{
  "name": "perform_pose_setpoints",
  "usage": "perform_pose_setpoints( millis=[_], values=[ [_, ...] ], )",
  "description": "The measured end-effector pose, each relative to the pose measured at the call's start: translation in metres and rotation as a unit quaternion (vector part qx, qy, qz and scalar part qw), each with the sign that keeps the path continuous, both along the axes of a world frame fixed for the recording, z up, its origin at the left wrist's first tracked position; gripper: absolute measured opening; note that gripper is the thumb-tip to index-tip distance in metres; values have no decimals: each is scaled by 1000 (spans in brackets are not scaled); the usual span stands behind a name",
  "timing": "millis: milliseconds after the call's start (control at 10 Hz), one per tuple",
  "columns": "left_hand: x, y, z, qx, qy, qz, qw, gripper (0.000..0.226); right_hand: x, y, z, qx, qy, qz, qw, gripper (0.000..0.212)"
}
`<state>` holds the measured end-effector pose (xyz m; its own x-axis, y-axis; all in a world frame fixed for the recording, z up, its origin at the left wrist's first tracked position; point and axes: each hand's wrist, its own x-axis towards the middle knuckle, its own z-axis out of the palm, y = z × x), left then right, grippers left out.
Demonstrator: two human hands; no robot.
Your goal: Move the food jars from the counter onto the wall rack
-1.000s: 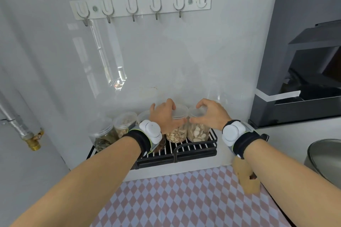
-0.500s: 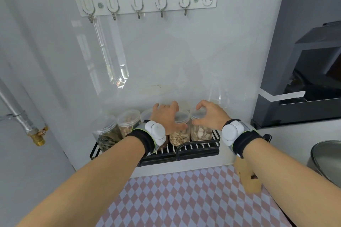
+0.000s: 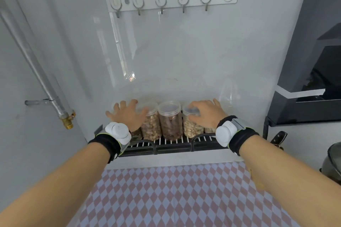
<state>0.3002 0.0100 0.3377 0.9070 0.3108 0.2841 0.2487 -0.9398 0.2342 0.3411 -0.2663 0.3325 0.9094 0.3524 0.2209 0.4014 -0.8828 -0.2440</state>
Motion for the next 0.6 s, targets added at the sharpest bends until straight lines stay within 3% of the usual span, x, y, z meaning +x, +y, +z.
perform_pose_setpoints(
  millis=[100,400,600],
  values=[
    [-6,5,-11,-32,35,-37,998,63,-2,16,-9,-4,-19,14,1000,43],
    [-9,6,-21,41,41,-49,997,65,-12,21,-16,27,-18,23,999,48],
    [-30,-8,-20,38,16,-64,997,61,-32,23,-15,35,-11,-10,999,52]
  ],
)
